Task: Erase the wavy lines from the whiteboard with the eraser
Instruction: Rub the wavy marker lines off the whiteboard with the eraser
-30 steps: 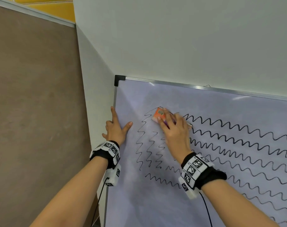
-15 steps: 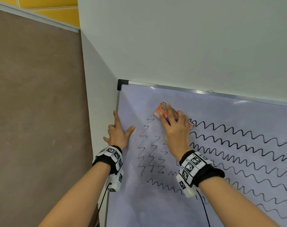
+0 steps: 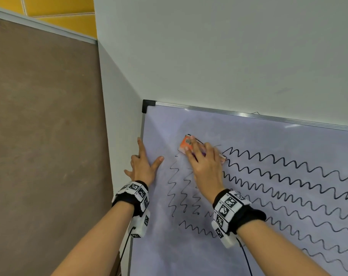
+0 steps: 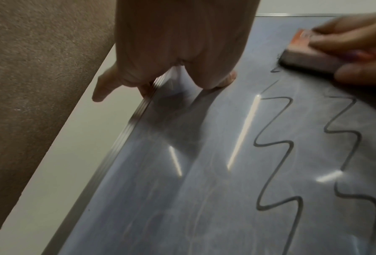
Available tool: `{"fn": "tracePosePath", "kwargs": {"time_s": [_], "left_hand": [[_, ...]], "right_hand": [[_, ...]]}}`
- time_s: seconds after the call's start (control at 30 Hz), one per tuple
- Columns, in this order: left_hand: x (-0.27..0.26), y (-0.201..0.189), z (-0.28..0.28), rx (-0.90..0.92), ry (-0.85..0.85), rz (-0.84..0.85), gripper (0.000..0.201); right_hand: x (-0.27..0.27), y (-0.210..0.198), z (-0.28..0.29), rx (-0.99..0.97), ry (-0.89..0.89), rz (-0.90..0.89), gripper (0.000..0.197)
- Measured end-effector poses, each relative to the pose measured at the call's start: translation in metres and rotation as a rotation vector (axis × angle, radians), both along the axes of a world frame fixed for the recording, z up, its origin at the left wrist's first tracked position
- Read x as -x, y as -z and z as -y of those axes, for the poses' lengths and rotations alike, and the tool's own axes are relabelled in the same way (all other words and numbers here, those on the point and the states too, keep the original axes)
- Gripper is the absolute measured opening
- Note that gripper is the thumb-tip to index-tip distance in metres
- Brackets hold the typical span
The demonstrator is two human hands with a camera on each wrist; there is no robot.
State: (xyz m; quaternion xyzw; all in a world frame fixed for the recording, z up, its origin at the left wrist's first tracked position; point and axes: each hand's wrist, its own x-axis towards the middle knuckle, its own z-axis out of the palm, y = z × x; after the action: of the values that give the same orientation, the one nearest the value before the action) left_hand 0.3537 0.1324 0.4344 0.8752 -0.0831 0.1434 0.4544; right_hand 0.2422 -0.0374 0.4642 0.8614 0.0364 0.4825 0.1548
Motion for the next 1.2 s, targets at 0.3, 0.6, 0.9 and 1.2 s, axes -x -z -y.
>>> {"fn": "tracePosePath", "kwargs": {"time_s": [0.3, 0.6, 0.9, 1.2], "left_hand": [[0.0, 0.0, 0.0, -0.014, -0.011, 0.008, 0.096], [-0.001, 0.003, 0.001, 0.003, -0.006, 0.009, 0.096], [-0.003, 0.004, 0.0, -0.007, -0.004, 0.02, 0.096], [-0.013, 0.011, -0.011, 0.199, 0.156, 0.113, 0.075]], "right_hand": [[0.001, 0.034, -0.003, 0.224, -0.058, -0.128, 0.058], [-0.009, 0.037, -0.01, 0.196, -0.074, -0.1, 0.057], [-0.023, -0.006, -0.016, 0.107, -0.041, -0.065, 0.062], [-0.005, 0.062, -0.018, 0.289, -0.147, -0.207, 0.053]]}}
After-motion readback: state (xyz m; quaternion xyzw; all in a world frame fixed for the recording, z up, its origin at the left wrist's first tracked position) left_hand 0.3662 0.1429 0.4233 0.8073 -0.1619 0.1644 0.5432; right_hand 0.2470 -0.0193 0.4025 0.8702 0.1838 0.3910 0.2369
